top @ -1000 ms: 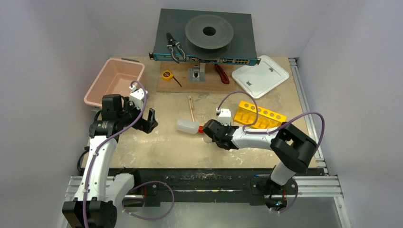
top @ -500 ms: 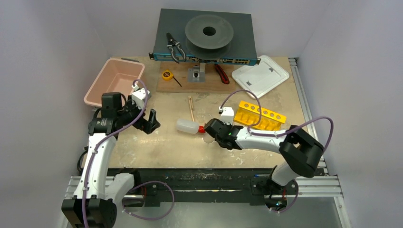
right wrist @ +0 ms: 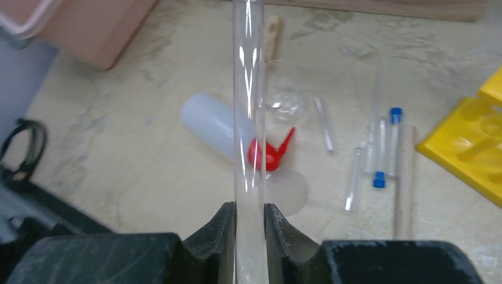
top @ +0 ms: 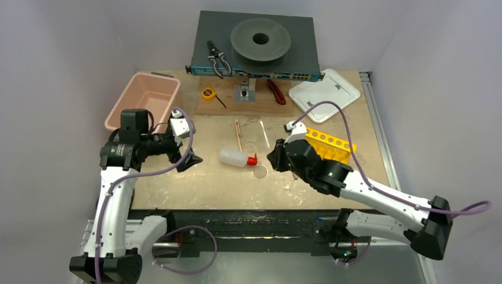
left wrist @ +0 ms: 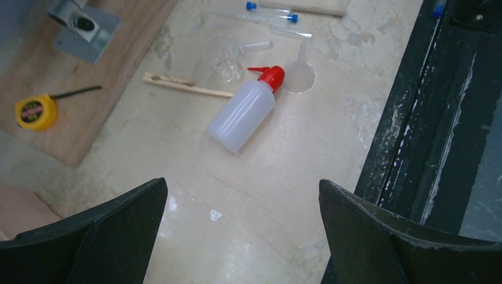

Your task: Organize the chemistry lab equipment

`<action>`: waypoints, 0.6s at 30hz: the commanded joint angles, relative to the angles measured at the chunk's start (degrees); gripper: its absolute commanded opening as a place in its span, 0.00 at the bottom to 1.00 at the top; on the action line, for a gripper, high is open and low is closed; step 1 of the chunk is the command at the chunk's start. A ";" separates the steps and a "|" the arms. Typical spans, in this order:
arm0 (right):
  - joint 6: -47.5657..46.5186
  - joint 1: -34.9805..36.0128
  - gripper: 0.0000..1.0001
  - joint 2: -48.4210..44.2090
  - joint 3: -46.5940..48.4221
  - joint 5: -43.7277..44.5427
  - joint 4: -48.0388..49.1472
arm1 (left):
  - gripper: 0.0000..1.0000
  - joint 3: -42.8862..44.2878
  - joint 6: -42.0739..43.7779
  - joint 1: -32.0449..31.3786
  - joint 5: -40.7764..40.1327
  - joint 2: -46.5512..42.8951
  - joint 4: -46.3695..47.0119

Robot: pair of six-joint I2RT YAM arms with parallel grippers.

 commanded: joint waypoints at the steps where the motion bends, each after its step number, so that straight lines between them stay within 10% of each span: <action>1: -8.66 -0.13 0.00 -5.85 1.71 -20.22 5.10 | 1.00 8.55 24.96 -0.28 8.67 -0.72 -14.74; 18: -9.27 -0.11 0.00 2.34 9.02 -42.50 9.39 | 0.99 -5.70 60.56 -10.58 2.89 -13.81 4.30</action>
